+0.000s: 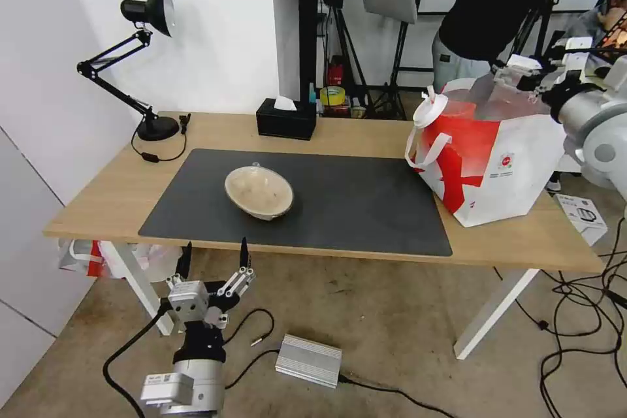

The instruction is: Pick up the trash from the table and place it into the takeout bag.

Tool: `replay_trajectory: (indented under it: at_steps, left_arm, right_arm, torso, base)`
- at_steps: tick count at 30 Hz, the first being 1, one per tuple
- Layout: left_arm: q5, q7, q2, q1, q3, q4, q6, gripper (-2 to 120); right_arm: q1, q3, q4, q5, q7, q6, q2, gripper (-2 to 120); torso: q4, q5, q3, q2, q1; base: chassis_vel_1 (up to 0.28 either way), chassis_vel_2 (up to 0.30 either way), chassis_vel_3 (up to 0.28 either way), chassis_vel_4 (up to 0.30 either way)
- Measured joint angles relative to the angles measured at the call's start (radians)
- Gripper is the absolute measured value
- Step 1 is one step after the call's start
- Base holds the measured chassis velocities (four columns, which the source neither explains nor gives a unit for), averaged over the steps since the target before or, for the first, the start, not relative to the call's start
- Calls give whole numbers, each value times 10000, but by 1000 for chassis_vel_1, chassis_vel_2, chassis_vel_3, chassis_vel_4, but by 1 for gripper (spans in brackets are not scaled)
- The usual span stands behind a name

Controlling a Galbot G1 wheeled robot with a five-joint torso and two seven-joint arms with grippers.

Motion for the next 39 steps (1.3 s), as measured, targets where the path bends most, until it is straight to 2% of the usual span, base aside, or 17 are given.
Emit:
replay_trajectory:
  at_steps: [11, 17, 25, 39]
  left_arm:
    - [-46, -17, 30, -29, -46, -11, 1, 100]
    - [-205, -21, 87, -81, -141, -55, 16, 100]
    - [-231, -26, 118, -92, -156, -77, 26, 100]
    - [-227, -33, 96, -115, -183, -78, 27, 100]
  right_arm:
    - [-1734, 816, 1371, 16, 669, 852, 188, 100]
    - [-2754, 904, 2002, -492, 1256, 2201, 400, 100]
    - [-3654, 1096, 2798, -1218, 1772, 3259, 733, 100]
    - [-5517, 1544, 4170, -2771, 2380, 3676, 1378, 100]
  torso:
    - [0, -2, 0, 0, 0]
    - [0, 1, 0, 0, 0]
    - [1, -1, 0, 0, 0]
    - [0, 0, 0, 1, 0]
  base:
    - [0, 0, 0, 0]
    - [0, 0, 0, 0]
    - [0, 0, 0, 0]
    - [0, 0, 0, 0]
